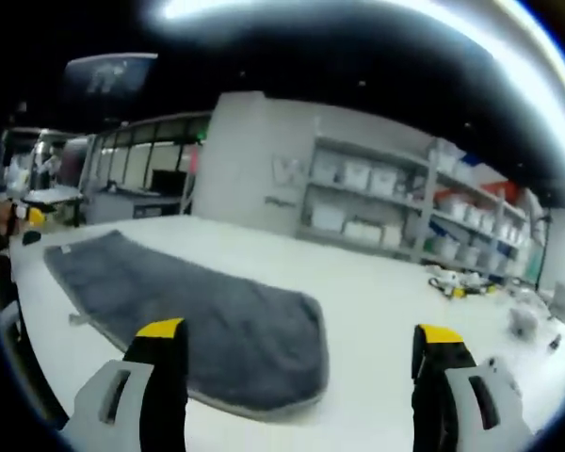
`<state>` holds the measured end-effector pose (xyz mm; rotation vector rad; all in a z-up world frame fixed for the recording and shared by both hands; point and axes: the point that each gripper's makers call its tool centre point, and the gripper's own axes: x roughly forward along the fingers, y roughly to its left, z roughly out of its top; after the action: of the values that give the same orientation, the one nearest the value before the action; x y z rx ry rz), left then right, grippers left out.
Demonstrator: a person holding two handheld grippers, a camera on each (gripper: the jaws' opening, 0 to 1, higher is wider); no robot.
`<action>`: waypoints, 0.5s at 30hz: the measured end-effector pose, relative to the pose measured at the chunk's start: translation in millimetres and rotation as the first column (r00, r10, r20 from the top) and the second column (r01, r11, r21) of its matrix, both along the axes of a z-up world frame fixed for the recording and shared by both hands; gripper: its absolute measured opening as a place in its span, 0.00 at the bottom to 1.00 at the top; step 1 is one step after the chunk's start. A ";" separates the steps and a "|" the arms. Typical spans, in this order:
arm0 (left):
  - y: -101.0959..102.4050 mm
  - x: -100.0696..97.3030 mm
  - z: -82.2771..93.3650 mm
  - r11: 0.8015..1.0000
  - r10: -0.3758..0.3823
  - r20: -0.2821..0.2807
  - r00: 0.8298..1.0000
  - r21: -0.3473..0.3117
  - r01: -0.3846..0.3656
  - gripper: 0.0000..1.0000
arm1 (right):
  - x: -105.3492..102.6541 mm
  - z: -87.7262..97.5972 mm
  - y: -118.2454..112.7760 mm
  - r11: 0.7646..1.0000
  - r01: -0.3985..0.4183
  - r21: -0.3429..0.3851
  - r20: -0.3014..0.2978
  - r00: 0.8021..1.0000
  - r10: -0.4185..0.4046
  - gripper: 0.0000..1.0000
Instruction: Open the folded towel by lifting each exposed corner and separating the folded layers until the towel lies flat within the target outline without major curled edges
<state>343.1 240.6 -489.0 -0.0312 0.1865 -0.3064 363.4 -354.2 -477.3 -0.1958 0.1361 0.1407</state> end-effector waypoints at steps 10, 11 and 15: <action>6.5 -3.5 -16.2 1.000 0.016 -0.031 0.999 -0.025 -0.017 1.00 | -5.6 -23.4 -13.7 0.998 0.054 0.016 -0.037 0.998 -0.053 1.00; 7.9 -2.9 -17.0 0.999 0.019 -0.034 0.999 -0.029 -0.020 1.00 | -6.7 -23.2 -16.2 0.998 0.062 0.016 -0.036 0.997 -0.062 1.00; 6.2 -2.3 -20.4 0.999 0.023 -0.043 0.999 -0.046 -0.025 0.99 | -8.6 -26.1 -20.5 0.997 0.078 0.027 -0.036 0.996 -0.078 1.00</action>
<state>340.8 246.8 -509.5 -0.0860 0.2212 -0.2867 354.9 -374.7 -503.4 -0.1599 0.1768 0.0683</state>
